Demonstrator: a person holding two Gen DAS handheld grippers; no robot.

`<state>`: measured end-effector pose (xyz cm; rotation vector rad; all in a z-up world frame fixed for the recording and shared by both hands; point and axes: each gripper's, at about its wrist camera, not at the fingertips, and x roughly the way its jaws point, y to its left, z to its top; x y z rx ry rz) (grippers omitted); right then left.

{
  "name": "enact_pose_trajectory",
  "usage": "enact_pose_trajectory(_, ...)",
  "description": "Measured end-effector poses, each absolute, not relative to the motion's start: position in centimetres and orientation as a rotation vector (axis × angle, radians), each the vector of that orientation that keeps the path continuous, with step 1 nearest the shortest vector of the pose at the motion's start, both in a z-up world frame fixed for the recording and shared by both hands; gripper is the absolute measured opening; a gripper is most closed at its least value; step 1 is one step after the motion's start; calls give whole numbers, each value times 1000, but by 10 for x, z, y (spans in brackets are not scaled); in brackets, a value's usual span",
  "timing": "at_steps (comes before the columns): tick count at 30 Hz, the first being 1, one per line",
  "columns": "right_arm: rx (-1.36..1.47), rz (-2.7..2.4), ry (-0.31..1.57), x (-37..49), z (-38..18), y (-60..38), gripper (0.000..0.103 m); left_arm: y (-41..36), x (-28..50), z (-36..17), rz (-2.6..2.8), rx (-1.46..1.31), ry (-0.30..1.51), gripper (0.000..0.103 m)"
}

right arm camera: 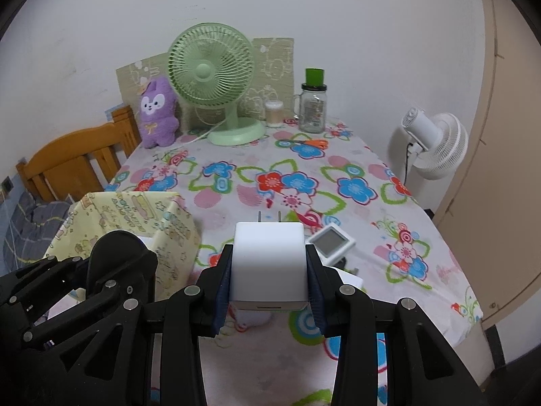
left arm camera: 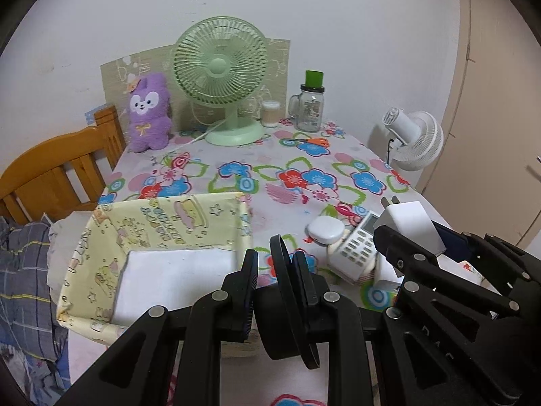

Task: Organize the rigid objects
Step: 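Carry the white adapter and black disc with both tools over the yellow box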

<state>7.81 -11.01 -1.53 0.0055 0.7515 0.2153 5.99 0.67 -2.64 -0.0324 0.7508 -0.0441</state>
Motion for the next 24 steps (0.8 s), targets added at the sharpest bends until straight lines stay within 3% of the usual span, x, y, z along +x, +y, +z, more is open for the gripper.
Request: enact_pose_trajectory(24, -31, 306, 766, 98, -9, -29, 43, 82, 73, -35, 44, -30, 766, 19)
